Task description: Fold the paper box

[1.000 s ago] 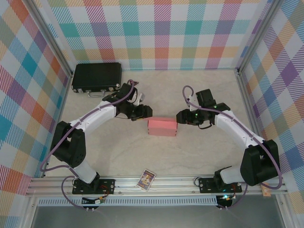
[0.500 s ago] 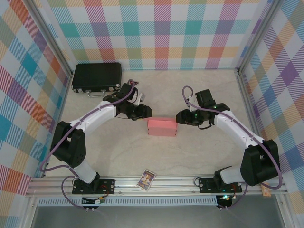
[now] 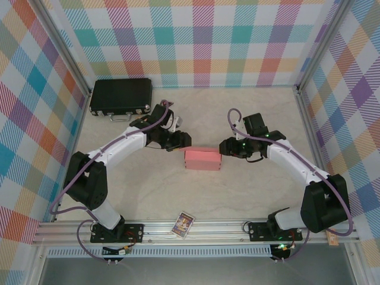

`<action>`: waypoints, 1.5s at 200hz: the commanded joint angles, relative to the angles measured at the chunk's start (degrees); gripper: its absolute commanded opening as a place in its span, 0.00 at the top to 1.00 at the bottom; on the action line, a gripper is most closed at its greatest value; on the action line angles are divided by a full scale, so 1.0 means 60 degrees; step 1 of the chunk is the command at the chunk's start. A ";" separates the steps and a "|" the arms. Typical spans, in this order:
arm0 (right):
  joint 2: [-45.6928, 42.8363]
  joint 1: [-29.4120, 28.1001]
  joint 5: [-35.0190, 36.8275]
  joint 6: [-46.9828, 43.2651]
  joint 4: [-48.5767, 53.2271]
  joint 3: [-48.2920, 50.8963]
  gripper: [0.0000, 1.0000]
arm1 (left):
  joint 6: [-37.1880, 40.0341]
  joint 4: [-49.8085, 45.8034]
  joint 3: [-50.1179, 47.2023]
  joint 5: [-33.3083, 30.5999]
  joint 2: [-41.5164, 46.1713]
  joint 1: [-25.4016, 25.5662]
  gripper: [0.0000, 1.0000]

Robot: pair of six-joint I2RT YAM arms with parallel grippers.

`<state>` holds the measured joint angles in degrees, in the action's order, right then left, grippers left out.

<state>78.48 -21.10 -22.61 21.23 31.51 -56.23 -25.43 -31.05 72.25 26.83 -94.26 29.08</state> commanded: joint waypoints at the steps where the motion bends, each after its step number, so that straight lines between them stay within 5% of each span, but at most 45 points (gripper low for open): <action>1: -0.0175 -0.0086 -0.0084 0.0271 -0.0168 0.0069 0.55 | -0.0301 0.0139 -0.0074 -0.0104 0.0285 0.0126 0.48; 58: -0.0551 -0.0087 0.0639 0.0031 0.0181 0.0084 0.50 | 0.0191 -0.0258 -0.0126 -0.0935 0.0852 0.0114 0.34; 169: -0.0388 -0.0108 -0.0060 -0.0199 0.0092 0.0143 0.49 | 0.0986 -0.0589 -0.0124 -0.0668 0.0539 0.0134 0.34; 300: -0.0043 -0.0266 -0.0230 0.0456 -0.0392 0.0157 0.51 | 0.0155 0.0176 -0.0239 -0.0077 0.0274 0.0397 0.50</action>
<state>77.62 -22.22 -22.63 22.70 30.55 -55.92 -23.18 -30.94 71.26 25.04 -91.46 30.79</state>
